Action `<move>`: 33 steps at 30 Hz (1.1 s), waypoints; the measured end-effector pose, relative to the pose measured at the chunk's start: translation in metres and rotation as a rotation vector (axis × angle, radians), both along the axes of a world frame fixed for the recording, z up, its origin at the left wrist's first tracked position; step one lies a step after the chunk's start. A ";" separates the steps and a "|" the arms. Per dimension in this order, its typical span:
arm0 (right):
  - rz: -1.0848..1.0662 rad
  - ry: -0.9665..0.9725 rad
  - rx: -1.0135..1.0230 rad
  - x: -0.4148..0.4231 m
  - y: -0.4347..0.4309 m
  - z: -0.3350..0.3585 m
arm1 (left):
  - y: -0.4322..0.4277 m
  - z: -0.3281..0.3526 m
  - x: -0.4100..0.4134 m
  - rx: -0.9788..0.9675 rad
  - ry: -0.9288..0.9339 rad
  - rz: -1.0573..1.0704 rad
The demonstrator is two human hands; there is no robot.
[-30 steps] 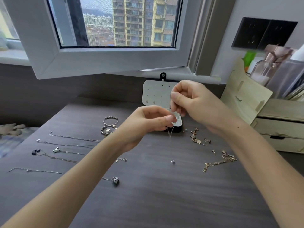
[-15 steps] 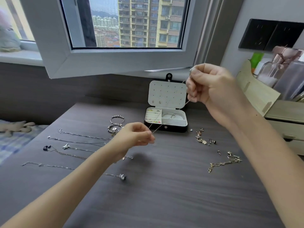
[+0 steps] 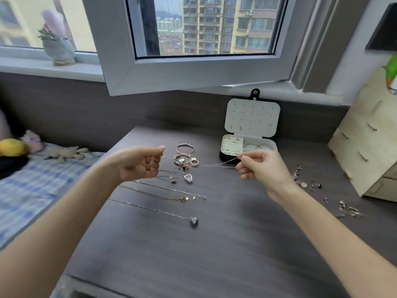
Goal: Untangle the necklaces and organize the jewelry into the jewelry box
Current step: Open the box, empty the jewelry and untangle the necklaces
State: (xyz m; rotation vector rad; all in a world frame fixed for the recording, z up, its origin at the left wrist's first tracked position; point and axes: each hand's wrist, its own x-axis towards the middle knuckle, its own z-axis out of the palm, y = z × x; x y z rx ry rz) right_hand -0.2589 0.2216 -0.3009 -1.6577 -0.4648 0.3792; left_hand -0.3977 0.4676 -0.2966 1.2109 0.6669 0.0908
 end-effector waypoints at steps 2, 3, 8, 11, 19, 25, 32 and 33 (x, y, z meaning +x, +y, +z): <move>-0.004 0.060 -0.010 -0.003 0.008 -0.012 | 0.014 0.000 -0.004 -0.106 0.002 0.018; -0.003 0.079 -0.020 -0.004 0.013 -0.017 | 0.019 -0.001 -0.006 -0.147 -0.002 0.028; 0.004 0.049 -0.128 -0.006 0.039 -0.034 | 0.036 -0.003 -0.001 -0.415 -0.177 0.076; -0.002 -0.015 -0.219 -0.005 0.050 -0.040 | 0.041 -0.006 0.004 -0.527 -0.273 0.105; 0.029 -0.233 -0.412 0.001 0.063 -0.042 | 0.047 -0.003 0.011 -0.459 -0.156 0.107; 0.045 -0.263 -0.434 0.007 0.068 -0.044 | 0.057 -0.005 0.008 -0.349 -0.203 0.038; 0.016 -0.220 -0.375 0.015 0.068 -0.039 | 0.068 -0.003 0.000 0.161 -0.002 0.086; 0.009 -0.209 -0.356 0.014 0.066 -0.036 | 0.065 -0.001 -0.003 0.188 0.003 0.075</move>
